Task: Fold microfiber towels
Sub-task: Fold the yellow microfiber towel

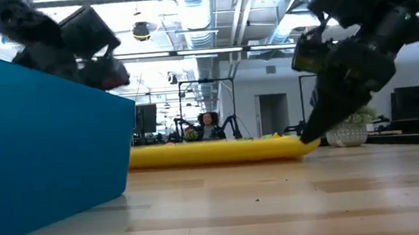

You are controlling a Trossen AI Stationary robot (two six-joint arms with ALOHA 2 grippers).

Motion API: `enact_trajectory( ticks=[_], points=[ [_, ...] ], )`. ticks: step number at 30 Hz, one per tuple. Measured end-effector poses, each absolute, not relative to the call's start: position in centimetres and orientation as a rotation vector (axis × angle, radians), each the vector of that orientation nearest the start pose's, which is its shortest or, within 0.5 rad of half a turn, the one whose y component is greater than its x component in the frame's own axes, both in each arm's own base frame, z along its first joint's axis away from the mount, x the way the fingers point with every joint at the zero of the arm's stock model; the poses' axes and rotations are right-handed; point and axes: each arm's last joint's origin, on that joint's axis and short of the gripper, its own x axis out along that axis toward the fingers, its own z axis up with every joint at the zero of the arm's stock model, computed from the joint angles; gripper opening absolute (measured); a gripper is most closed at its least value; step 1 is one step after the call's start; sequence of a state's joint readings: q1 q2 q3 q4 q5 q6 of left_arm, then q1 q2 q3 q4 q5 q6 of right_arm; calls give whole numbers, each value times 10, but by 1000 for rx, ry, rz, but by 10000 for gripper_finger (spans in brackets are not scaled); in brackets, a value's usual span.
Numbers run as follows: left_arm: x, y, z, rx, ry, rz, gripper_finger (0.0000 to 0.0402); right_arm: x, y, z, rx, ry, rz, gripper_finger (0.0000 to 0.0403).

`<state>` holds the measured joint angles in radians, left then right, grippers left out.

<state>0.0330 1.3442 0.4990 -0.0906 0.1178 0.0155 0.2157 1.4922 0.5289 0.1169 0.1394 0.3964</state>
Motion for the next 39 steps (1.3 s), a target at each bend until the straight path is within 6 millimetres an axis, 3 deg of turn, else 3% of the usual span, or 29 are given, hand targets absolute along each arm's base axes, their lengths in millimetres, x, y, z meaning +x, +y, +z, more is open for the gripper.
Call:
enact_trajectory(
  ticks=[4, 10, 17, 25, 31, 39],
  points=[
    [228, 4, 160, -89, 926, -68, 0, 242, 46, 148, 238, 767, -103, 11],
    [231, 14, 178, -17, 890, 54, 0, 234, 21, 162, 272, 760, -206, 4],
    [230, 37, 179, 6, 881, 181, 0, 235, -12, 164, 320, 736, -324, 13],
    [226, 60, 177, 25, 843, 225, 0, 234, -32, 164, 300, 728, -380, 10],
    [232, 75, 166, -1, 841, 233, 0, 233, -40, 160, 303, 749, -415, 13],
    [242, 80, 149, -15, 899, 261, 0, 239, -41, 143, 285, 813, -419, 22]
  ],
)
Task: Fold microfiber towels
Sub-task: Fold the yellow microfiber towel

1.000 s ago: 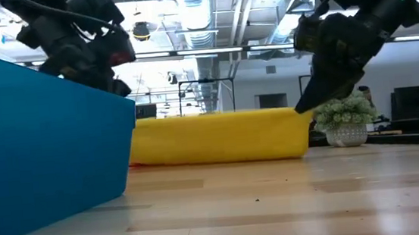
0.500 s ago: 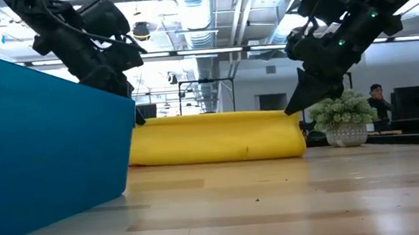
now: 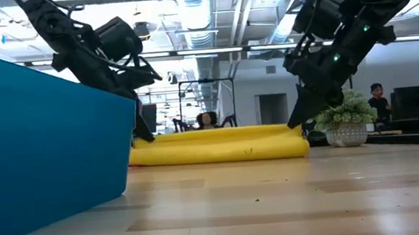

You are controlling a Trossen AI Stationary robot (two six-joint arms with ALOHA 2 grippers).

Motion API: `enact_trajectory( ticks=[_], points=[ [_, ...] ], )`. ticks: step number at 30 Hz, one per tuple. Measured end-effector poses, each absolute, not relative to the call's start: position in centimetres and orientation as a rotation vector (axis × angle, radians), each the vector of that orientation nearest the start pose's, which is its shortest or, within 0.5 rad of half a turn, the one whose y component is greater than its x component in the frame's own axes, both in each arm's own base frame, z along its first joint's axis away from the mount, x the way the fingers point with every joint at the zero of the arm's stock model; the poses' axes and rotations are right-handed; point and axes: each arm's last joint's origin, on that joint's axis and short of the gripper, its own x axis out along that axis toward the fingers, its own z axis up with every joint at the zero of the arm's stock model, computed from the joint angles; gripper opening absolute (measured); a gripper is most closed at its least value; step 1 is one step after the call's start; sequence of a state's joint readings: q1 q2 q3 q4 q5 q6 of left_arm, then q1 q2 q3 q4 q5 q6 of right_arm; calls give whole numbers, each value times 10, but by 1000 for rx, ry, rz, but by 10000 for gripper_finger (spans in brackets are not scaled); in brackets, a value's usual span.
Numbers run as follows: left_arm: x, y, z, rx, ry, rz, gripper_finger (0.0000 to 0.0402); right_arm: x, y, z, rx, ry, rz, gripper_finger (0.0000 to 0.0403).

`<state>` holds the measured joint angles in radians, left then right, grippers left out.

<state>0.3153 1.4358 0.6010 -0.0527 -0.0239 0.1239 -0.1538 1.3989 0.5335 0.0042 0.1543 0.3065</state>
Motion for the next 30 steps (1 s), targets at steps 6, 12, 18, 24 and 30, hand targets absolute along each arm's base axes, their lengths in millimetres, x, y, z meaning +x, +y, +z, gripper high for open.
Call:
enact_trajectory(
  ticks=[6, 12, 18, 24, 30],
  points=[
    [242, 81, 151, 6, 888, 290, 0, 243, -43, 139, 282, 823, -431, 30],
    [242, 83, 152, 22, 879, 344, 5, 242, -50, 139, 286, 817, -482, 46],
    [244, 85, 155, 36, 858, 377, 54, 240, -56, 139, 297, 824, -506, 94],
    [245, 85, 156, 40, 855, 413, 115, 240, -57, 143, 325, 783, -515, 157],
    [245, 89, 191, 7, 711, 459, 151, 247, -54, 170, 250, 566, -448, 179]
  ],
)
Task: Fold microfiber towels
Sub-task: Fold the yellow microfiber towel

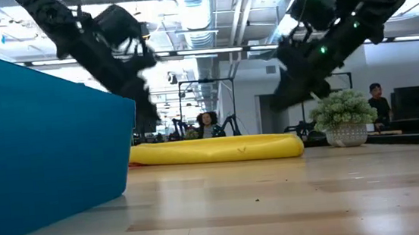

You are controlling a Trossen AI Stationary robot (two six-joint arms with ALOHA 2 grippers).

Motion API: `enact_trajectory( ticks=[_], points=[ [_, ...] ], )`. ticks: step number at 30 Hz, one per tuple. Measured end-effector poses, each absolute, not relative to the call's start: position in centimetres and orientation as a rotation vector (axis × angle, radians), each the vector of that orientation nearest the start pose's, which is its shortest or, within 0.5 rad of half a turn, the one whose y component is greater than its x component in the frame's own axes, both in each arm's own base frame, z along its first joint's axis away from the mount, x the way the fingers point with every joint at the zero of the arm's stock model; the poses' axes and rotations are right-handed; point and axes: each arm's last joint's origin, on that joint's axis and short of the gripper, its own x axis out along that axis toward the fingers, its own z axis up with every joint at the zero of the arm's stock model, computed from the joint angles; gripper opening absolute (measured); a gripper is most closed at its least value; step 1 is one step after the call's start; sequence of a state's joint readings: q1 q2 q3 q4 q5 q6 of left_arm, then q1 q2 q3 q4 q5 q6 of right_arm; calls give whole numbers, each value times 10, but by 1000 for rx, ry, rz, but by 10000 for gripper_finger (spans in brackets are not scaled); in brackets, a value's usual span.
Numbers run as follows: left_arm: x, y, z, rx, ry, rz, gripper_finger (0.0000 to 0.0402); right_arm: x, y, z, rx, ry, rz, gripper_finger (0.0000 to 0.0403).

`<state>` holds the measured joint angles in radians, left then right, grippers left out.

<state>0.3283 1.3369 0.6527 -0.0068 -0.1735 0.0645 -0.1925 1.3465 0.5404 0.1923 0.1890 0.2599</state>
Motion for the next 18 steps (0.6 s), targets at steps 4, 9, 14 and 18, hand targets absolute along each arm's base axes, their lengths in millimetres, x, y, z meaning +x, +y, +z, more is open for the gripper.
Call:
enact_trajectory(
  ticks=[4, 9, 14, 18],
  points=[
    [234, 89, 218, -66, 551, 361, 146, 248, -51, 172, 215, 493, -419, 167],
    [224, 85, 200, -140, 478, 238, 89, 242, -45, 154, 238, 429, -397, 134],
    [227, 86, 171, -160, 444, 237, 12, 237, -44, 129, 273, 429, -405, 90],
    [236, 90, 153, -164, 469, 232, 10, 241, -46, 115, 275, 422, -412, 67]
  ],
)
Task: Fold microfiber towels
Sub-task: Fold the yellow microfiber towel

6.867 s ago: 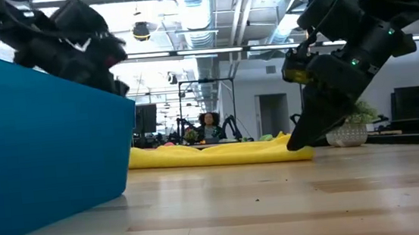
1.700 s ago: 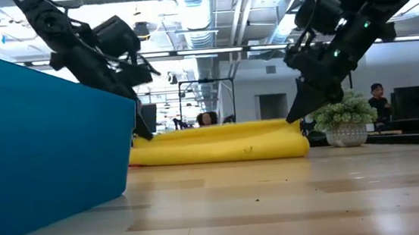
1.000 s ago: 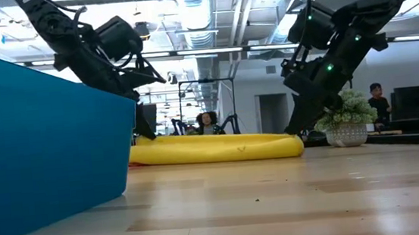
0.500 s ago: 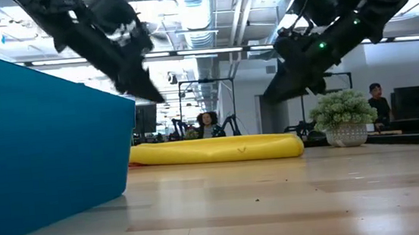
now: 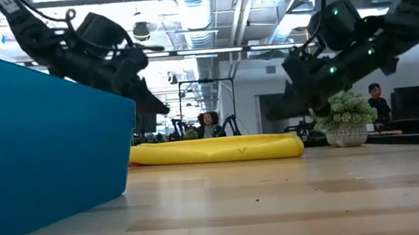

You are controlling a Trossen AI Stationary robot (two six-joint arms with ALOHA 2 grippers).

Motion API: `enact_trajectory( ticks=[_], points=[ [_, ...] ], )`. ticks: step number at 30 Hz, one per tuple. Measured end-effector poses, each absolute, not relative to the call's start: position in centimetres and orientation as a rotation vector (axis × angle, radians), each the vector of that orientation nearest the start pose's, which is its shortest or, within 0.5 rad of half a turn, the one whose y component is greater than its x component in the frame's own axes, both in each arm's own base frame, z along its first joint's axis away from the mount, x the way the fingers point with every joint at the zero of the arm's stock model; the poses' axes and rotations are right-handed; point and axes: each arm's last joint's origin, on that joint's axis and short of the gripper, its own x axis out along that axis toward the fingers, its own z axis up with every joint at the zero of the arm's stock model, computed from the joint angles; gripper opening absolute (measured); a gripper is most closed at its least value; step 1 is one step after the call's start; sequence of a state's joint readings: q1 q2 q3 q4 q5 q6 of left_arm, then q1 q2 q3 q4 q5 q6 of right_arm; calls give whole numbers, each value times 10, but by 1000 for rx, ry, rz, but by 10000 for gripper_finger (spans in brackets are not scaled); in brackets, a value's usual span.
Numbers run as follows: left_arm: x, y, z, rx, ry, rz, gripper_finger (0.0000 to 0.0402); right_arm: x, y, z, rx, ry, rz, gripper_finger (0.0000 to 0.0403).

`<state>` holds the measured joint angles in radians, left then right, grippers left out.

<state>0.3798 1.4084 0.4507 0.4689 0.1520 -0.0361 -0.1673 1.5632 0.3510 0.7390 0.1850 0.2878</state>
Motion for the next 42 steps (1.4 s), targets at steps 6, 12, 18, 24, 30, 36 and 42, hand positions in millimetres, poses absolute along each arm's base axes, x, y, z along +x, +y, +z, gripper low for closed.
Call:
enact_trajectory(
  ticks=[6, 12, 18, 24, 30, 36, 42],
  points=[
    [242, 93, 120, -167, 584, 239, 9, 246, -47, 83, 283, 486, -427, 58],
    [244, 96, 94, -208, 665, 268, 1, 247, -51, 62, 368, 498, -493, 58],
    [245, 97, 92, -251, 656, 281, 0, 247, -51, 71, 379, 443, -482, 58],
    [240, 96, 112, -344, 610, 294, 0, 250, -51, 105, 375, 284, -474, 58],
    [239, 93, 149, -373, 421, 297, 0, 255, -39, 120, 342, 193, -406, 58],
    [251, 80, 151, -243, 364, 210, 0, 275, -24, 94, 318, 271, -353, 58],
    [258, 72, 120, -254, 477, 129, 0, 282, -18, 65, 363, 313, -345, 58]
  ],
)
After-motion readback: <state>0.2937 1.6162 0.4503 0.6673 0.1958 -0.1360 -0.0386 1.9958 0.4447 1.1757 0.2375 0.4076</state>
